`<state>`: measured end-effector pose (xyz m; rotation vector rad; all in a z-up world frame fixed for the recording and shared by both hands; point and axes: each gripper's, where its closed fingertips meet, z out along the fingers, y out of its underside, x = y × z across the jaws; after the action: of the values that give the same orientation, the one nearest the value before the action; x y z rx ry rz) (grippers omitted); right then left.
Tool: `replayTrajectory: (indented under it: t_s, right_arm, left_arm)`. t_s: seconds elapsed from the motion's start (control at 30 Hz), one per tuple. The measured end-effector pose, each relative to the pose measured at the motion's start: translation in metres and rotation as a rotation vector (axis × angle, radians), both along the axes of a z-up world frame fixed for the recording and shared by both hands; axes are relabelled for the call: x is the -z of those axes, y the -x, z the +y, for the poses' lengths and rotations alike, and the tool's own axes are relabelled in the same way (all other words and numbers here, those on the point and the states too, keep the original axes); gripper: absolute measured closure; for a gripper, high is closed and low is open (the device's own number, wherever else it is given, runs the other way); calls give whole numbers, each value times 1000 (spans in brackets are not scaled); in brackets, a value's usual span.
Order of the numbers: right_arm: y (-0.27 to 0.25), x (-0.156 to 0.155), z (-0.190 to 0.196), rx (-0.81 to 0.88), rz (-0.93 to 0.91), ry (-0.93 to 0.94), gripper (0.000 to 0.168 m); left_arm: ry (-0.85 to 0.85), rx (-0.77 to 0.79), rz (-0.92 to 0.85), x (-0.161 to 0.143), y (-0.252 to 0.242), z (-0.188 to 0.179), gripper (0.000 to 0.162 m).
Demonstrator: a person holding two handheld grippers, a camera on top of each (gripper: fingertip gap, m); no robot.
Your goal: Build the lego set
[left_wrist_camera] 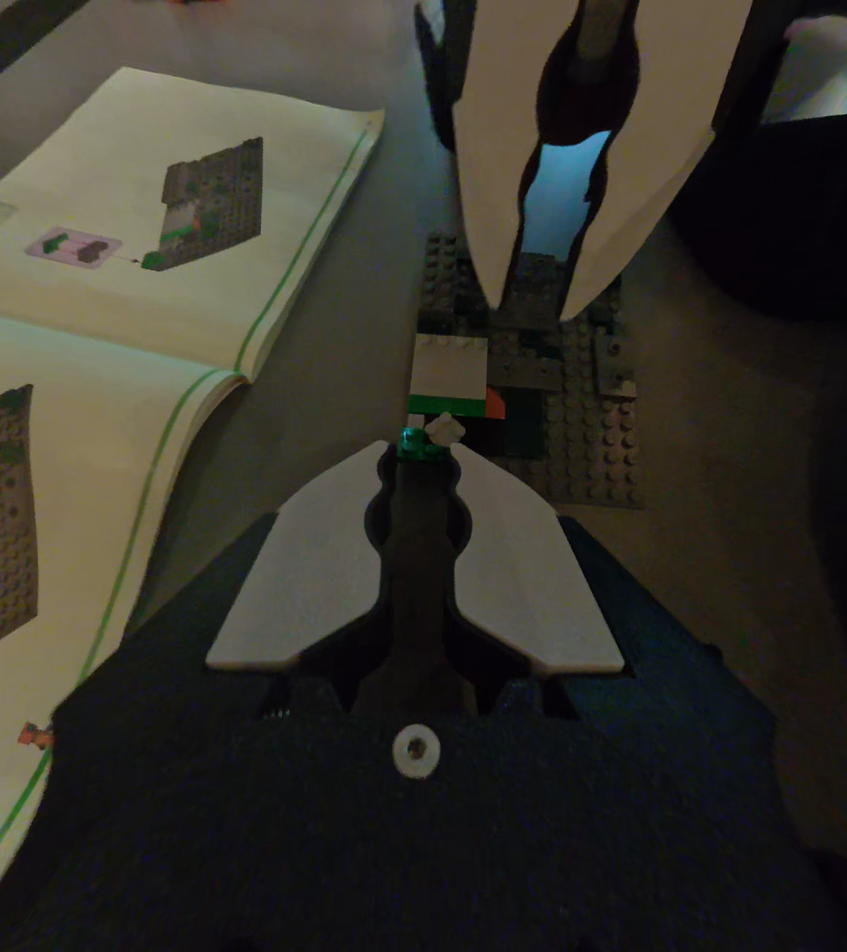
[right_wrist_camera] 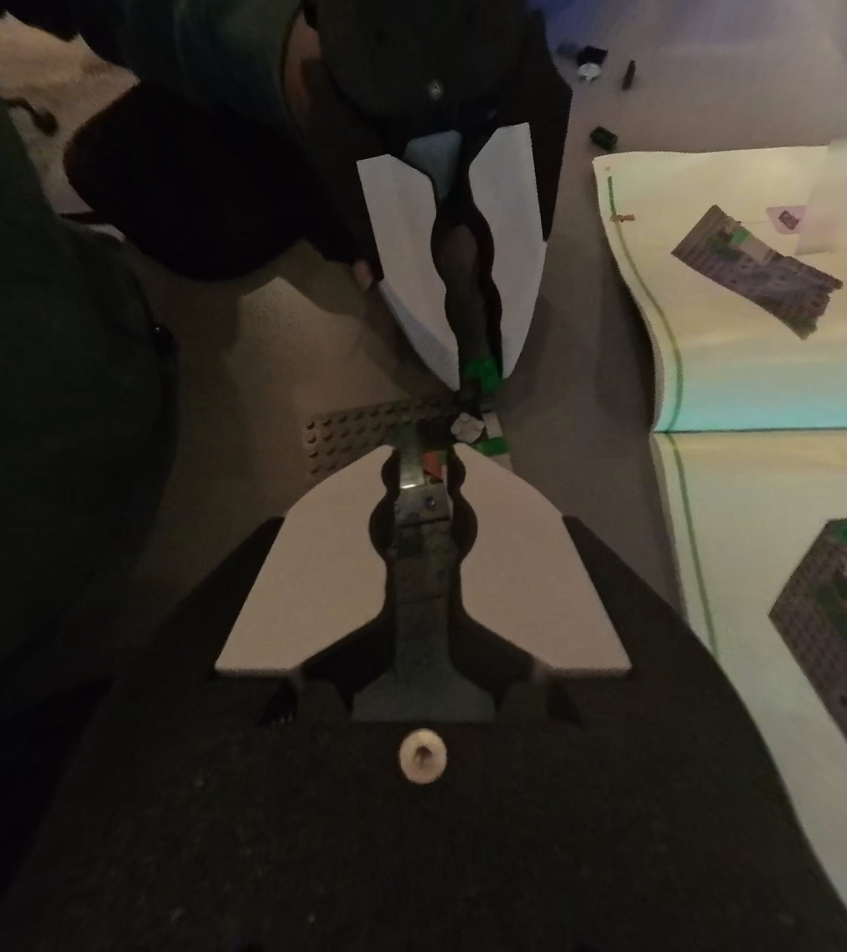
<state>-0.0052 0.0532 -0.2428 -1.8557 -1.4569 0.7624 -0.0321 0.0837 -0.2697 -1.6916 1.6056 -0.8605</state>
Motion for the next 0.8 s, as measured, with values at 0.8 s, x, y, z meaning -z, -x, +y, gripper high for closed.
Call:
replayTrajectory:
  t_s: [0.8]
  right_arm:
    - [30, 33, 35, -153, -226, -60, 161]
  left_arm:
    - [-4, -4, 76, 11, 2, -2, 138]
